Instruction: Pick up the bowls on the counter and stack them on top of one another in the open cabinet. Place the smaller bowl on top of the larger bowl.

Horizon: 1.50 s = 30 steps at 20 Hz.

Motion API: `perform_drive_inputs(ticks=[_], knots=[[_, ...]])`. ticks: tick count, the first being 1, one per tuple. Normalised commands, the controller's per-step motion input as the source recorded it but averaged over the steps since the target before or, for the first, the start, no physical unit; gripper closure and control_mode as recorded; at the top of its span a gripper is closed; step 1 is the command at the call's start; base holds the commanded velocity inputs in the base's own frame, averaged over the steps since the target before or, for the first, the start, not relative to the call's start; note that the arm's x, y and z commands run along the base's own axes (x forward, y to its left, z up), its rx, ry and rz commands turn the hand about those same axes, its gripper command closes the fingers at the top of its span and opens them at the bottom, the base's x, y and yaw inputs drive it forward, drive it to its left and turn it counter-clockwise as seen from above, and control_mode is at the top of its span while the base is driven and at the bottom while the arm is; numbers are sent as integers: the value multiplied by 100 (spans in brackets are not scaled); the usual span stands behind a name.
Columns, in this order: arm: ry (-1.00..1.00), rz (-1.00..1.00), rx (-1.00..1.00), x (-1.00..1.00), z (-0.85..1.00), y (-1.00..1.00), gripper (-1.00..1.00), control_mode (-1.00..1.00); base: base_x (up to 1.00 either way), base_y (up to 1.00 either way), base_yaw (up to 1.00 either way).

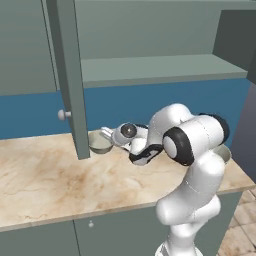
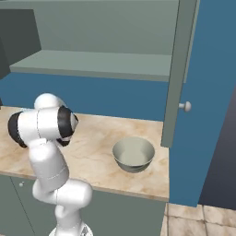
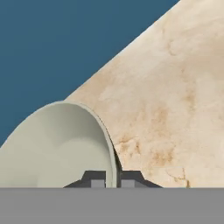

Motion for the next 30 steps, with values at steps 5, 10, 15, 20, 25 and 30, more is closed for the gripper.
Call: perform_drive_inputs(ticks=[5,10,15,20,25,30], knots=[[0,-2,0,-75,82,-17,100,-100,0,0,0],[1,-2,0,-48,84,-5,100,-100,0,0,0],[2,-3,0,-21,76,2,100,-100,0,0,0],[2,-2,0,-10,75,0,100,-100,0,0,0],[19,-4,-1,-9,75,0,100,-100,0,0,0],[22,-8,-4,-5,40,0,100,-100,0,0,0]])
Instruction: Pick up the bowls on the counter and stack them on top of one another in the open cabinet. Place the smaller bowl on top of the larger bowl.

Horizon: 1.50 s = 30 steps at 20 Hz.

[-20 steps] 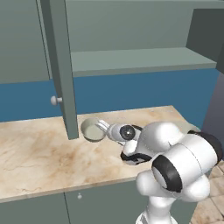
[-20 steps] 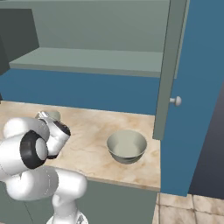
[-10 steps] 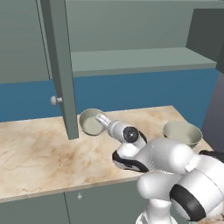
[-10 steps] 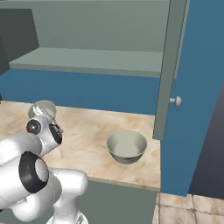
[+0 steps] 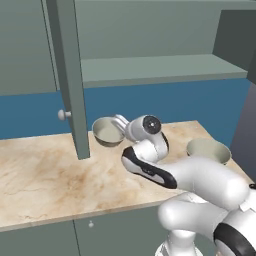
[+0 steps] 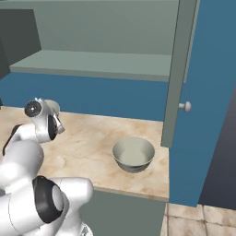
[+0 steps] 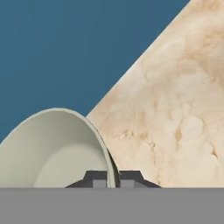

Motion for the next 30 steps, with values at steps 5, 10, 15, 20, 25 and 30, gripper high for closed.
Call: perform_drive_inputs(ticks=[5,10,15,20,25,30], knots=[[0,0,1,-20,16,-10,100,-100,0,0,0],[0,0,4,-88,37,-38,100,-100,0,0,0],[2,-6,1,-63,25,-45,100,-100,0,0,0],[15,-20,0,5,5,-64,100,-100,0,0,0],[27,-26,0,22,10,-70,100,-100,0,0,0],[28,-23,1,15,16,-80,100,-100,0,0,0]])
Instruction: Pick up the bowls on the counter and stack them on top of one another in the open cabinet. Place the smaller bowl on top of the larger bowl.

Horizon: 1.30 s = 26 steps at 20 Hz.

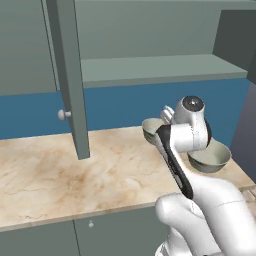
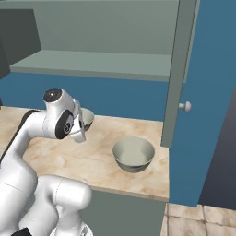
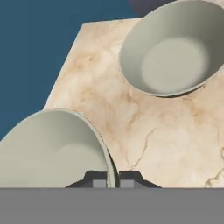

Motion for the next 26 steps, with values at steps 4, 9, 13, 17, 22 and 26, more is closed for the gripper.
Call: perform_drive_inputs(ticks=[4,9,13,17,22,26], knots=[[23,-22,2,9,8,-88,100,-100,0,0,0],[13,-20,2,6,0,-96,100,-100,0,0,0],[3,-17,0,1,0,-98,100,-100,0,0,0],[0,-2,0,-2,0,-24,100,-100,0,0,0],[-14,0,-15,-29,-20,0,100,-100,0,0,0],[-18,-4,-22,-19,-24,0,100,-100,0,0,0]])
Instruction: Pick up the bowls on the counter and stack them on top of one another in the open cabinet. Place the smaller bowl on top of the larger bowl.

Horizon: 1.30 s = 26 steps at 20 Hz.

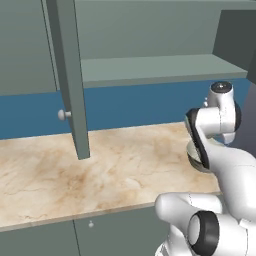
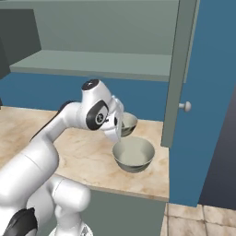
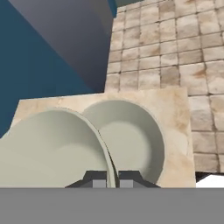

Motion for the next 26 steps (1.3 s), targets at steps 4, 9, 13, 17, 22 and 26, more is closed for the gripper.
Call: perform_drive_inputs(ticks=[4,9,13,17,22,26], knots=[[-7,-2,-9,-4,-4,1,100,-100,0,0,0],[0,0,-1,4,-12,-21,100,-100,0,0,0],[0,0,0,1,-20,-42,100,-100,0,0,0],[-1,0,0,0,-7,-13,100,-100,0,0,0],[0,0,0,0,-8,-2,100,-100,0,0,0],[0,0,-1,0,-30,-8,100,-100,0,0,0]])
